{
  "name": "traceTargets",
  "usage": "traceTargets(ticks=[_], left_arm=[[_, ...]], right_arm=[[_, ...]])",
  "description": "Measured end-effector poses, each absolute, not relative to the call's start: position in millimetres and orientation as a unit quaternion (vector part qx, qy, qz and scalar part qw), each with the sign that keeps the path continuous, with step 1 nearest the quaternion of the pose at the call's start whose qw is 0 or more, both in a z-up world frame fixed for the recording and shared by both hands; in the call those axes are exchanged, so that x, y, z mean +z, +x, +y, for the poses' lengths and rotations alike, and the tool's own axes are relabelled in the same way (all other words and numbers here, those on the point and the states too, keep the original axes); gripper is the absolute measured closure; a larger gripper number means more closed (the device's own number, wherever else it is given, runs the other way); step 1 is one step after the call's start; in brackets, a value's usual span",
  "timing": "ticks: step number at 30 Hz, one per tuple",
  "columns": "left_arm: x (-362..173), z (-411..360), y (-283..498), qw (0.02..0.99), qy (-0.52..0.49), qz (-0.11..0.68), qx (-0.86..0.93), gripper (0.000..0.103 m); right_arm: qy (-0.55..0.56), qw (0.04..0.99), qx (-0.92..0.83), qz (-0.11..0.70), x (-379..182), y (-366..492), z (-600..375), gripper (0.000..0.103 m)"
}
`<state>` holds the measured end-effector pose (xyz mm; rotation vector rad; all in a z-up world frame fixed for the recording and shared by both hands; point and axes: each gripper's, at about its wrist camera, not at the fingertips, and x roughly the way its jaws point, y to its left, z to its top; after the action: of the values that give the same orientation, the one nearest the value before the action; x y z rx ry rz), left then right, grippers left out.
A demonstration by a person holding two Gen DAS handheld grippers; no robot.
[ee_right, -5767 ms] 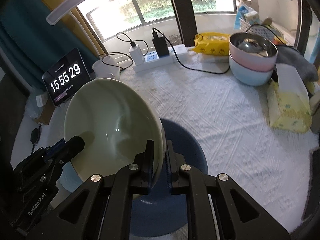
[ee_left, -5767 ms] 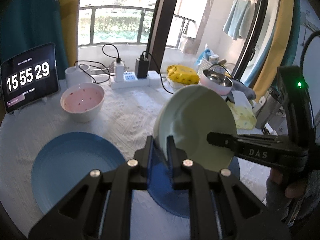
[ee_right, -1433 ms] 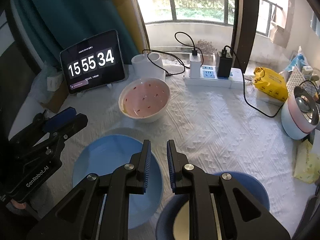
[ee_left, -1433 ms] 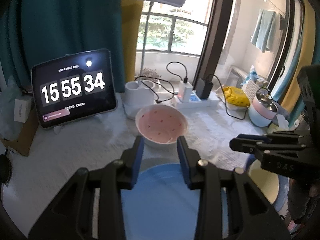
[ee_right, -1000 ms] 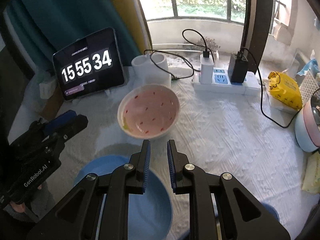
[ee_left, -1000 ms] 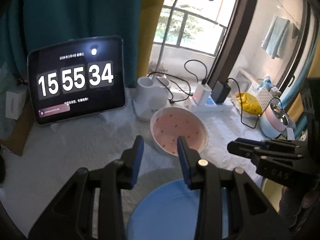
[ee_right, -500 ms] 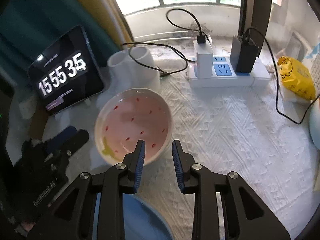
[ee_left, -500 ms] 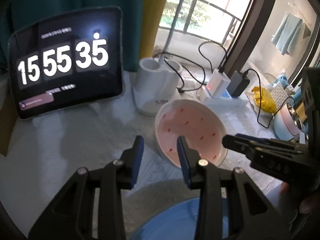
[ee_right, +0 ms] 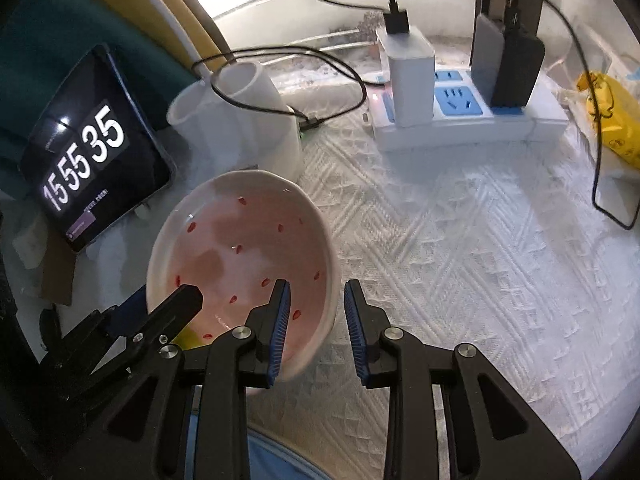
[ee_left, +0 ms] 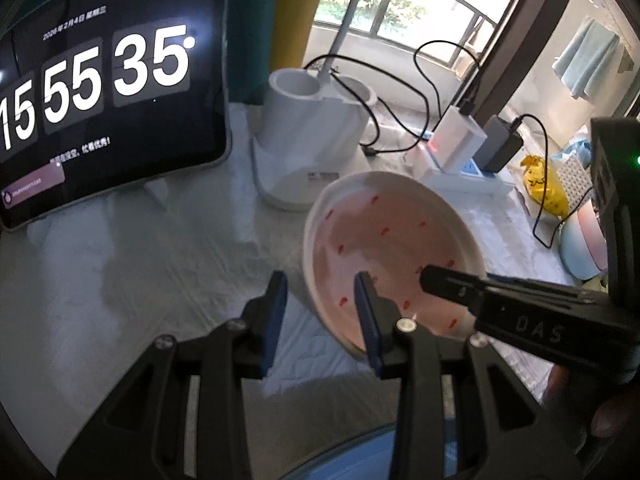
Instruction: Organize plates and bowls
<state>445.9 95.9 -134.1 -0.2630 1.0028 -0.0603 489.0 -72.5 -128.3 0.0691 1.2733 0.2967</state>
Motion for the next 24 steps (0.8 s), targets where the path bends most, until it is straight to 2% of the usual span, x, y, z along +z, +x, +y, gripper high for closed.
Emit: traceTargets(ticks=[8, 10, 13, 24], left_arm=[[-143.3, 98.2, 451.8, 0.862, -0.139, 0.488, -0.028, 0.068], [-144.4, 98.3, 451.4, 0.862, -0.142, 0.486, -0.029, 0.068], [-146.0, 92.9, 452.4, 0.863, -0.137, 0.485, -0.044, 0.075], [-134.7, 98.5, 441.0, 0.873, -0.130, 0.469, -0.034, 0.078]], right_arm=[[0.046, 0.782, 0.130, 0.608, -150.9, 495.5, -67.8, 0.074], [0.045, 0.786, 0.134, 0.601, -149.9, 494.4, -66.2, 0.085], [0.039, 0.790, 0.135, 0.597, -149.7, 491.2, -65.9, 0.086], [0.024, 0.806, 0.139, 0.575, -137.6, 476.4, -59.3, 0.090]])
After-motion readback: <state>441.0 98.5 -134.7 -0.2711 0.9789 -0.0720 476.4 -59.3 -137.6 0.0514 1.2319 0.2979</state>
